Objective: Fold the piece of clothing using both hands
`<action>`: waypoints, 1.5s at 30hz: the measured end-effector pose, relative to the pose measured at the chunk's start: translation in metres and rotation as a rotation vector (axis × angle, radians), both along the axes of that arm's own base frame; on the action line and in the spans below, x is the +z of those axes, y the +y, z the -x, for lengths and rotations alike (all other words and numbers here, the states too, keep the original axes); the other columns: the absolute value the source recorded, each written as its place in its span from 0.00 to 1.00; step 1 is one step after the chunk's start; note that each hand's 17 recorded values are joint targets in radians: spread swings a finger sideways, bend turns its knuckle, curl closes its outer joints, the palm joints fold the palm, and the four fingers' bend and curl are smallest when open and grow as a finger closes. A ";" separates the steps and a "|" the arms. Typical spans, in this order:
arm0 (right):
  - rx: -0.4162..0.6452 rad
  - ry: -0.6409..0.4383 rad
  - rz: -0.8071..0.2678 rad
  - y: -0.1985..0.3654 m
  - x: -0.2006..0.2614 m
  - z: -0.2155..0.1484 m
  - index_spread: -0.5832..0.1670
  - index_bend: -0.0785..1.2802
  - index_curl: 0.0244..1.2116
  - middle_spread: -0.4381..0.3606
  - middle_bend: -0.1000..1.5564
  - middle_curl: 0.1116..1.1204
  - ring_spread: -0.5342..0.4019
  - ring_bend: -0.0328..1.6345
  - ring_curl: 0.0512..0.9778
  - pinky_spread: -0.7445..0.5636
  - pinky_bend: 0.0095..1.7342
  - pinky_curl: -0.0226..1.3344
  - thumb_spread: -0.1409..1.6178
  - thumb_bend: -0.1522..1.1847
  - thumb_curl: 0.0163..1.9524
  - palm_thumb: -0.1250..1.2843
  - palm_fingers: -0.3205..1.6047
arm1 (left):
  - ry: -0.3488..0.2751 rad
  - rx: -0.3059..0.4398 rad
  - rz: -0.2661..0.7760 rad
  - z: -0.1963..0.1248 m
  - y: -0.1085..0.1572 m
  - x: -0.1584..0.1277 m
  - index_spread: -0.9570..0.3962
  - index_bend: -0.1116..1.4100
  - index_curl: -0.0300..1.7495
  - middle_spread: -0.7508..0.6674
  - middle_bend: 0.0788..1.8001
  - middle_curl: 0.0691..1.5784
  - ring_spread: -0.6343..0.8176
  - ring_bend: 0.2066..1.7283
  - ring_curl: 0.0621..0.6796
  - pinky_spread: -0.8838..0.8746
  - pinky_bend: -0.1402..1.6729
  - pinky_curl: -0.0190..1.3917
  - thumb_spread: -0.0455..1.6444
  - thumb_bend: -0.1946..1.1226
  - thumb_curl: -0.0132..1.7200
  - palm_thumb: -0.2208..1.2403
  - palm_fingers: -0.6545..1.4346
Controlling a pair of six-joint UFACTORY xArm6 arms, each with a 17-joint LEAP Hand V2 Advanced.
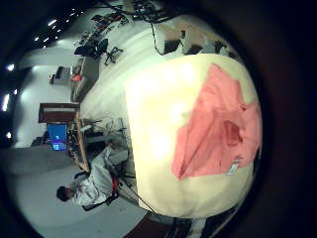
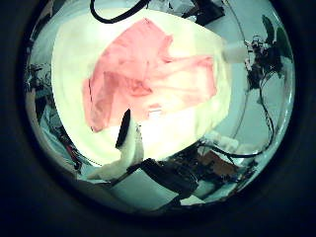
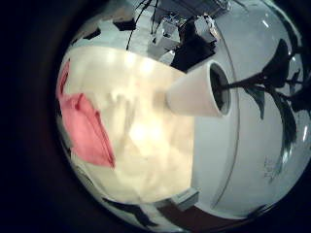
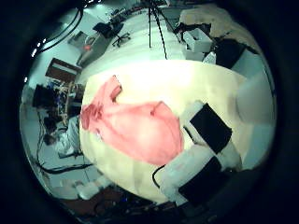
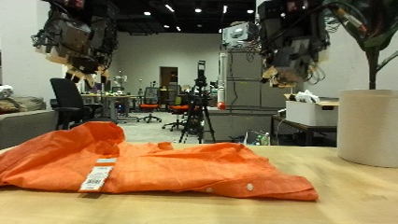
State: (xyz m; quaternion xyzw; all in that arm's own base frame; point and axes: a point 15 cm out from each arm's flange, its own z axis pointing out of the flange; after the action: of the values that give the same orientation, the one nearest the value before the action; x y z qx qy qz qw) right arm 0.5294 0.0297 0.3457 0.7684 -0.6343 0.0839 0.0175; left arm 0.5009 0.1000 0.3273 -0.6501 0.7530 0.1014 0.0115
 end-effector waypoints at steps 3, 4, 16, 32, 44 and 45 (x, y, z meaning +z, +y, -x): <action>0.034 0.048 0.009 -0.004 -0.007 0.028 0.22 0.43 0.41 0.40 0.45 0.33 0.52 0.45 0.29 0.75 0.32 0.30 0.93 0.10 0.12 0.57 0.19 | 0.027 -0.021 0.033 0.019 -0.014 -0.004 0.77 0.16 0.24 0.86 0.04 0.16 0.81 0.16 0.28 0.83 0.25 0.27 0.69 0.13 0.24 0.43 0.25; 0.056 0.071 0.013 -0.006 -0.014 0.038 0.22 0.42 0.40 0.41 0.43 0.32 0.54 0.43 0.28 0.76 0.32 0.30 0.92 0.09 0.12 0.55 0.18 | 0.038 -0.029 0.043 0.026 -0.019 -0.008 0.77 0.16 0.23 0.86 0.04 0.16 0.82 0.16 0.28 0.83 0.25 0.27 0.69 0.13 0.24 0.43 0.26; 0.224 0.299 0.086 -0.013 -0.104 0.105 0.25 0.28 0.31 0.41 0.29 0.23 0.71 0.30 0.19 0.81 0.26 0.26 0.76 0.11 0.14 0.51 0.18 | 0.143 -0.111 0.089 0.071 -0.066 -0.066 0.77 0.16 0.18 0.85 0.05 0.11 0.83 0.14 0.26 0.82 0.23 0.25 0.69 0.13 0.22 0.42 0.27; 0.308 0.361 0.090 0.017 -0.203 0.093 0.30 0.19 0.28 0.48 0.22 0.21 0.69 0.23 0.18 0.78 0.18 0.23 0.63 0.09 0.15 0.48 0.26 | 0.166 -0.101 0.094 0.071 -0.060 -0.103 0.77 0.17 0.16 0.83 0.05 0.09 0.83 0.13 0.26 0.82 0.23 0.24 0.69 0.13 0.22 0.42 0.27; 0.331 0.388 0.150 0.016 -0.217 0.092 0.26 0.26 0.30 0.36 0.31 0.27 0.41 0.32 0.19 0.59 0.10 0.17 0.60 0.11 0.17 0.59 0.56 | 0.181 -0.095 0.083 0.073 -0.049 -0.107 0.76 0.17 0.16 0.83 0.05 0.09 0.83 0.12 0.26 0.82 0.22 0.24 0.69 0.13 0.21 0.42 0.28; 0.332 0.389 0.151 0.017 -0.218 0.093 0.24 0.26 0.30 0.33 0.33 0.28 0.35 0.35 0.20 0.54 0.11 0.17 0.60 0.11 0.17 0.60 0.61 | 0.180 -0.095 0.083 0.073 -0.049 -0.106 0.76 0.17 0.16 0.83 0.05 0.09 0.83 0.12 0.26 0.82 0.22 0.24 0.69 0.13 0.21 0.42 0.28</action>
State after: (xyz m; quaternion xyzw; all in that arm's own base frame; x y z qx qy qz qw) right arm 0.4366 0.0468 0.1279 0.8601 -0.4762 -0.0165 0.1822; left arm 0.4284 0.0507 0.2211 -0.6017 0.7846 0.1272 -0.0782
